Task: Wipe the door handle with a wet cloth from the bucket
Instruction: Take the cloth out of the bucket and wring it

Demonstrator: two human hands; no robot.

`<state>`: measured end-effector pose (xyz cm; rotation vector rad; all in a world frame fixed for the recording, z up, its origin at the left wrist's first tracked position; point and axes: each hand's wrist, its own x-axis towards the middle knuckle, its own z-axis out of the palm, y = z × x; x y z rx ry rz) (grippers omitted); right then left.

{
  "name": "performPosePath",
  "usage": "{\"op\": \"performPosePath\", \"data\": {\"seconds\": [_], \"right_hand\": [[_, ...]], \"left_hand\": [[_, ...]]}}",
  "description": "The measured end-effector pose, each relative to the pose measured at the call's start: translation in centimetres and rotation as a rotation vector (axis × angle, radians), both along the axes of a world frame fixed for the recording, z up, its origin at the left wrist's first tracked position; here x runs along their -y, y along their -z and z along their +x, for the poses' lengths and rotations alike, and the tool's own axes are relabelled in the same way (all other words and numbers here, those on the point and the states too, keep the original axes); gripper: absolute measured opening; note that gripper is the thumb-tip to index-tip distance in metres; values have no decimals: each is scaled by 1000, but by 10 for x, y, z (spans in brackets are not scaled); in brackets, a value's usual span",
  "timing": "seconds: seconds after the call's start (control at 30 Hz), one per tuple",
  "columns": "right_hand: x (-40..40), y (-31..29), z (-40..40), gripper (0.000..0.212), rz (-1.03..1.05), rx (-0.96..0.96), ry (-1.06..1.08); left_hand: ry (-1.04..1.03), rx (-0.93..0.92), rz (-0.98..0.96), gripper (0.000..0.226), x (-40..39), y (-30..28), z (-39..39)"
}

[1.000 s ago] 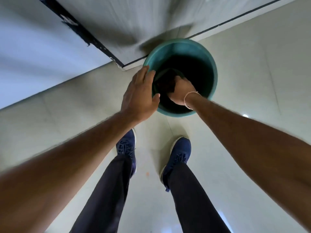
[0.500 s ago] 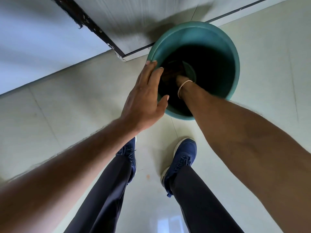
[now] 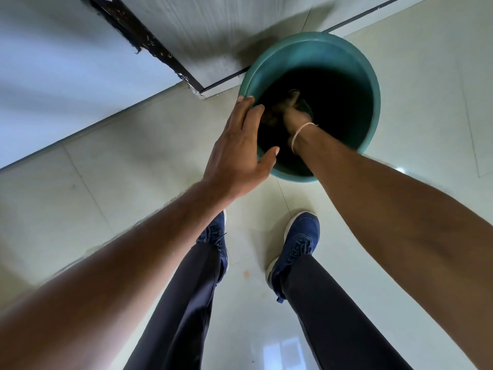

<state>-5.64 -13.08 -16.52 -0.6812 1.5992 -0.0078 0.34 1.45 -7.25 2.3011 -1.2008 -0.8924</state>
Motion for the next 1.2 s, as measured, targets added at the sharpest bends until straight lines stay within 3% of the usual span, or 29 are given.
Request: {"op": "performPosePath", "data": {"seconds": [0.2,0.33,0.47,0.63,0.77,0.87,1.03,1.2], "right_hand": [[-1,-71,-30,41,-181,-106,-239],[-3,-157,-50,31,-235,22,-275],[-10,-268,-61,38,-250,159,-243],[-28,-380,-57,44,-299,221,-171],[-41,-454,-51,45,-371,201,-233],[-49,-500,-48,50,-447,144,-367],[-66,-562,-53,41,-492,164,-482],[-92,-611,-61,44,-635,211,-753]], "left_hand": [[46,-44,90,67,3,-38,13],[-198,-194,89,27,6,-97,12],[-490,-569,127,60,15,-179,12],[-639,-834,0,50,19,-282,10],[-689,-838,-92,25,6,-344,8],[-711,-840,-147,28,-10,-388,6],[-831,-920,-259,43,-43,-463,-7],[-949,-899,-358,21,-85,-521,-30]]}}
